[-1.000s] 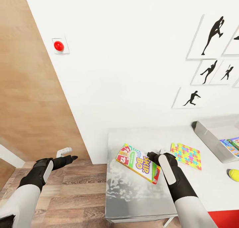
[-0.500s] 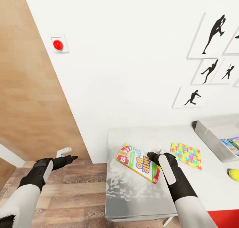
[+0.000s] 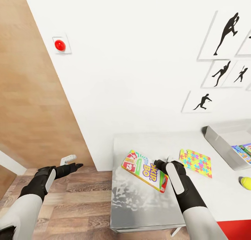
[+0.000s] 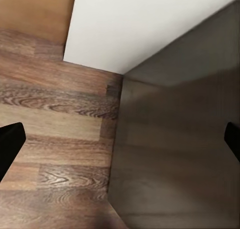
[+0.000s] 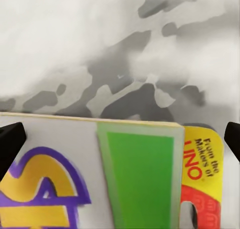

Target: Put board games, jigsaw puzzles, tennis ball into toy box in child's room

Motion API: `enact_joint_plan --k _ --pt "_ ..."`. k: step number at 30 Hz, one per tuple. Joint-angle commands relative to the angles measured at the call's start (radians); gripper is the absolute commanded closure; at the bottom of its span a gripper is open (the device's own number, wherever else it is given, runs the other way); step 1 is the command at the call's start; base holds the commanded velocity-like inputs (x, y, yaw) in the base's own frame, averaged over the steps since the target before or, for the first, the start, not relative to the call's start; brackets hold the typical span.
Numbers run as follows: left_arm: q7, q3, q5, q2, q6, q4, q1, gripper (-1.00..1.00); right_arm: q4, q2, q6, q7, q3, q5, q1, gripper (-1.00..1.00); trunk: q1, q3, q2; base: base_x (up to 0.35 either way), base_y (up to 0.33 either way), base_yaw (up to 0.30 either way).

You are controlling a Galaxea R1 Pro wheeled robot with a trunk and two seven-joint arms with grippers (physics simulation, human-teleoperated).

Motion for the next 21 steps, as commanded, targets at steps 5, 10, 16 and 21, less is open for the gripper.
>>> enact_joint_plan --k 5,10,16,21 --pt "-0.007 0.005 -0.003 0.000 0.007 -0.001 -0.001 -1.00 -0.001 0.001 0.001 -0.008 -0.001 -0.016 -0.001 -1.00 0.001 -0.002 -0.002 0.000 0.000 0.000" --pt "-0.008 0.005 -0.003 0.000 0.007 -0.001 -0.001 -1.00 -0.002 0.001 0.003 -0.008 -0.002 -0.016 -0.001 -1.00 0.001 -0.003 -0.002 0.060 0.000 0.000" --pt "-0.008 0.006 -0.003 0.000 0.007 -0.001 -0.001 -1.00 -0.002 0.001 0.003 -0.008 -0.002 -0.016 -0.001 -1.00 0.001 -0.004 -0.002 0.104 0.000 0.000" --pt "-0.008 0.006 -0.002 -0.001 0.007 -0.001 -0.001 -1.00 -0.002 0.001 0.004 -0.008 -0.001 -0.016 -0.001 -1.00 0.001 -0.004 -0.002 0.010 0.000 0.000"
